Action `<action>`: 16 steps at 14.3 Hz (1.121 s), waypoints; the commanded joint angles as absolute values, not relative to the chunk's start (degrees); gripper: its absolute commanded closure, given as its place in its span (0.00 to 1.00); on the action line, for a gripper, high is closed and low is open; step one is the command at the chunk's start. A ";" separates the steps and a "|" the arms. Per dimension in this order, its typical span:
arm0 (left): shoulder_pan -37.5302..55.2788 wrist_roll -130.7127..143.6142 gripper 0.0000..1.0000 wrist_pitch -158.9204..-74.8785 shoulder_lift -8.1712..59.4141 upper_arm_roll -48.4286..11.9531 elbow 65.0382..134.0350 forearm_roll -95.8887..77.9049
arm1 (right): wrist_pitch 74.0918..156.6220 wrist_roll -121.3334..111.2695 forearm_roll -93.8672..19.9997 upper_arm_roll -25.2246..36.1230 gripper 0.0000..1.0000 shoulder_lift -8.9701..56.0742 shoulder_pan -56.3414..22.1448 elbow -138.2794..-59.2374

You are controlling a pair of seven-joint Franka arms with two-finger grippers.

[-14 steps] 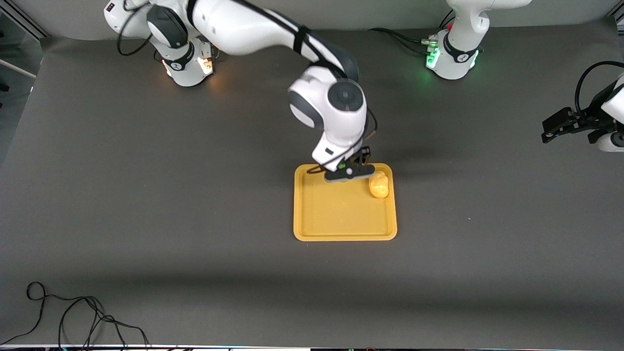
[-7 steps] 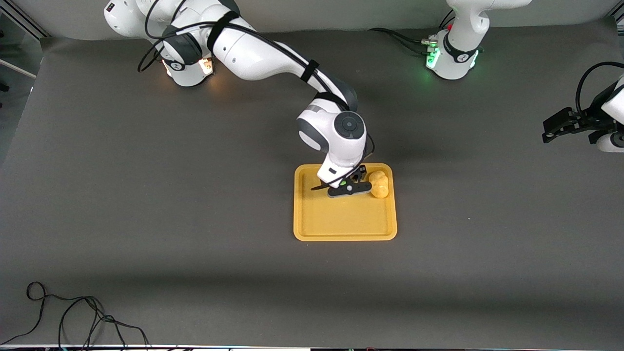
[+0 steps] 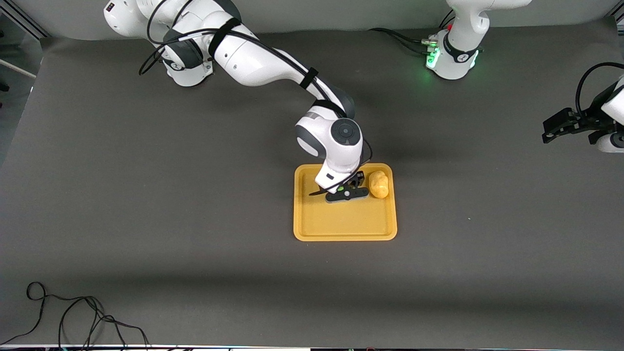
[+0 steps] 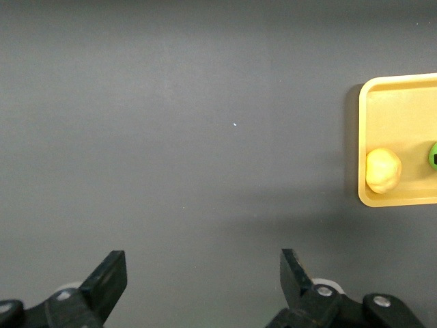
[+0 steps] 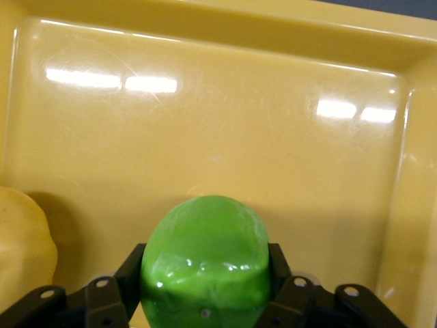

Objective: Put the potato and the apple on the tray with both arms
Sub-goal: 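Lower the apple onto the tray beside the potato and open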

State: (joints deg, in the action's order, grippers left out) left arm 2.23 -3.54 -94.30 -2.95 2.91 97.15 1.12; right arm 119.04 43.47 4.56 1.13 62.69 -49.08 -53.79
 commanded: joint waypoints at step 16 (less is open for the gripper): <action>2.72 -3.87 0.00 -94.57 -3.34 3.25 97.56 1.41 | 110.94 43.86 5.36 2.37 0.00 56.80 -49.04 -51.42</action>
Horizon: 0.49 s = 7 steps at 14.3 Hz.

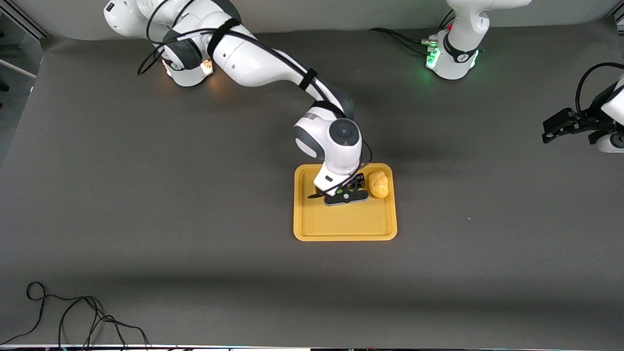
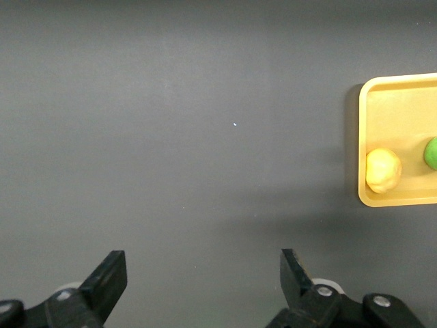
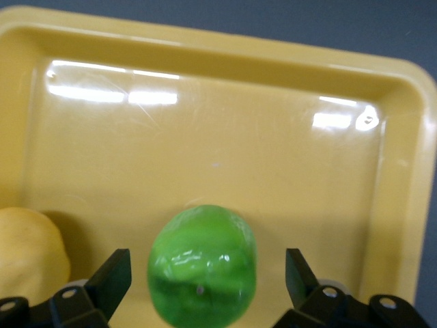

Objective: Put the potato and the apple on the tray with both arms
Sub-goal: 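Lower the apple onto the tray beside the potato and open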

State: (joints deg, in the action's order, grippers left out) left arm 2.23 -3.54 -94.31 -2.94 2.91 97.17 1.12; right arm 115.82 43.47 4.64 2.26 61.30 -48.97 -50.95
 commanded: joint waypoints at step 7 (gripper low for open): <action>2.72 -3.87 0.00 -94.66 -3.34 3.34 97.65 1.41 | 92.93 37.99 5.27 3.07 0.00 40.72 -43.78 -52.03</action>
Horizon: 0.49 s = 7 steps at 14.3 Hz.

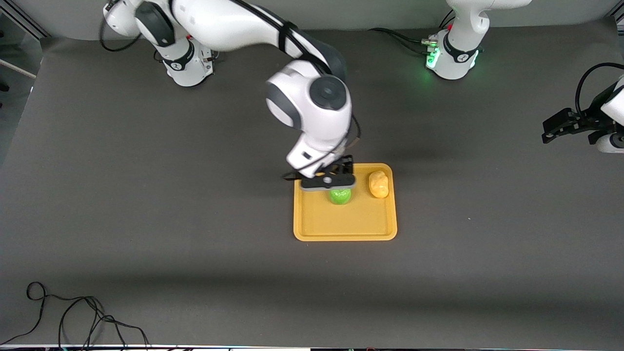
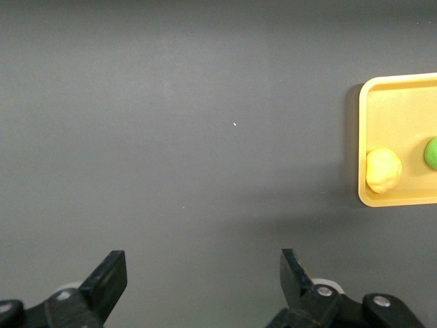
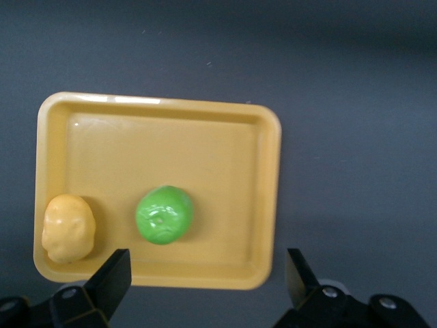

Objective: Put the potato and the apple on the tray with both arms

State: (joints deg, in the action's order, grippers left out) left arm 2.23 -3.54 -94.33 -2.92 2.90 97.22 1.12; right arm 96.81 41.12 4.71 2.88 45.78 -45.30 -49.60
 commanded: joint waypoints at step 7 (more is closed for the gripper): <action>2.72 -3.87 0.00 -94.66 -3.34 3.25 97.65 1.49 | 87.28 19.63 4.57 4.92 0.00 13.04 -30.43 -77.93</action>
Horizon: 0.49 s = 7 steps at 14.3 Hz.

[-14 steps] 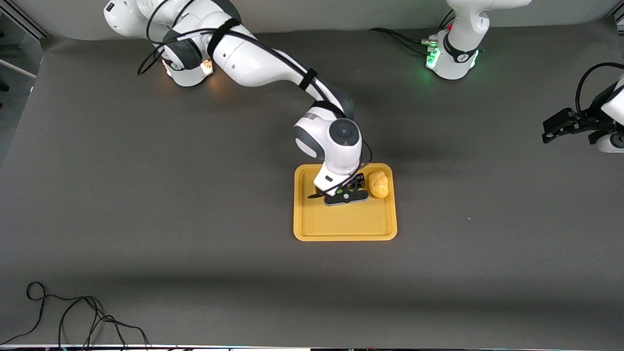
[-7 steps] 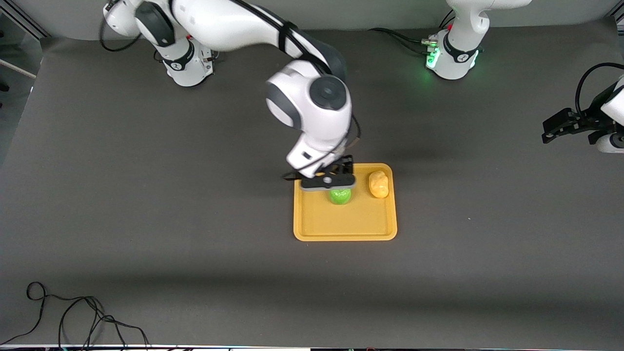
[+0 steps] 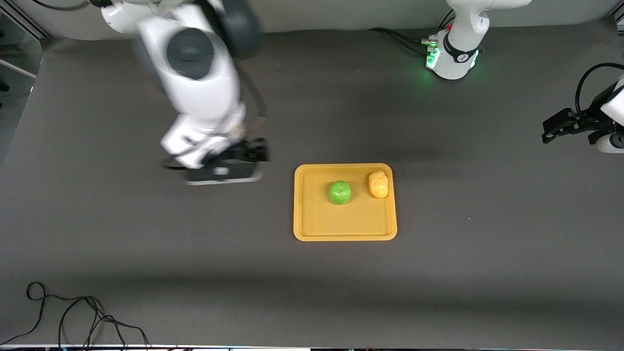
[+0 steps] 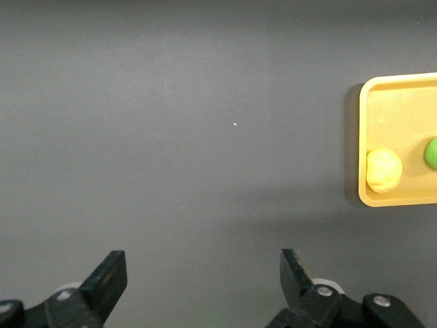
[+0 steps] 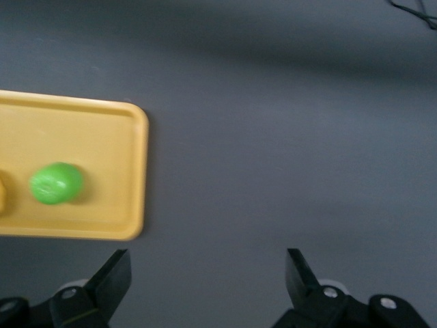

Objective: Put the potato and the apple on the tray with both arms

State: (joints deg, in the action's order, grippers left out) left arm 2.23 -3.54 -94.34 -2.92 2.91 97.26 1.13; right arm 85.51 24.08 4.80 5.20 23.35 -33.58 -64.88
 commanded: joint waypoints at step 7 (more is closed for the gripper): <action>2.72 -3.87 0.00 -94.75 -3.34 3.25 98.00 1.58 | 88.68 -0.86 1.85 4.22 0.00 0.45 -8.02 -90.60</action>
State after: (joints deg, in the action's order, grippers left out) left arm 2.23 -3.54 -94.34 -2.91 2.94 97.60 1.15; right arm 86.35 2.76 3.12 5.44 4.80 -11.93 -84.59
